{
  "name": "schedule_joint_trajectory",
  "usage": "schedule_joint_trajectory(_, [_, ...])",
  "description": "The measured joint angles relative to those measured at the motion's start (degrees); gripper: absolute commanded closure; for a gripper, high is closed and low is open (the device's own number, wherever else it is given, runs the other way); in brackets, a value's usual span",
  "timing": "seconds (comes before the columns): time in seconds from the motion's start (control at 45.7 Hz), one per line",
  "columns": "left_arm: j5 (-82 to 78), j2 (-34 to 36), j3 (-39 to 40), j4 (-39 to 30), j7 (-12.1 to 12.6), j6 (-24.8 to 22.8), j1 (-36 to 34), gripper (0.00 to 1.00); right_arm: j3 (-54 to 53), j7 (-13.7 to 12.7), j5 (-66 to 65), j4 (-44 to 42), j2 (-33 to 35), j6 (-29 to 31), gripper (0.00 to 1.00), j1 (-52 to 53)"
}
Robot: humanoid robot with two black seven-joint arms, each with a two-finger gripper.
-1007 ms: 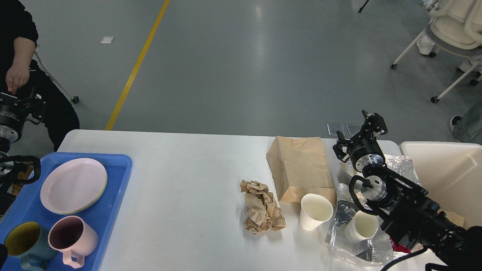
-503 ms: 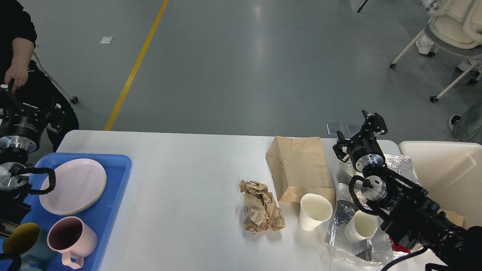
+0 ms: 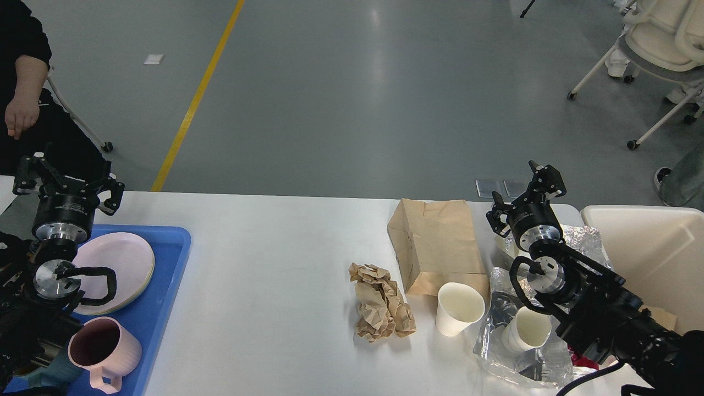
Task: Tidy desktop
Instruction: 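Lower the left gripper toward the mugs on the tray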
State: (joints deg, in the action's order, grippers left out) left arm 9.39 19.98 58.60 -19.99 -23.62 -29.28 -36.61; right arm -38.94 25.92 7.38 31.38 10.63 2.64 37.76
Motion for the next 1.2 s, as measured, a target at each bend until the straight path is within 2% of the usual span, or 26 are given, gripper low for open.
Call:
schedule_joint_trajectory(0.241, [-0.10, -3.39, -0.20, 0.04, -13.12, -2.29, 2.99, 0.04, 0.00, 0.00, 0.00, -0.07, -0.08, 0.00, 0.00, 0.00])
schedule_joint_trajectory(0.35, [-0.22, -4.22, -0.28, 0.05, -16.30, -2.43, 3.35, 0.04, 0.00, 0.00, 0.00, -0.09, -0.08, 0.00, 0.00, 0.01])
schedule_joint_trajectory(0.547, [-0.91, -4.63, -0.33, -0.04, -17.87, -4.39, 3.88, 0.04, 0.00, 0.00, 0.00, -0.03, -0.09, 0.00, 0.00, 0.04])
schedule_joint_trajectory(1.204, [-0.93, -4.95, -0.24, -0.05, -17.51, -5.66, 4.01, 0.04, 0.00, 0.00, 0.00, 0.00, 0.00, 0.00, 0.00, 0.05])
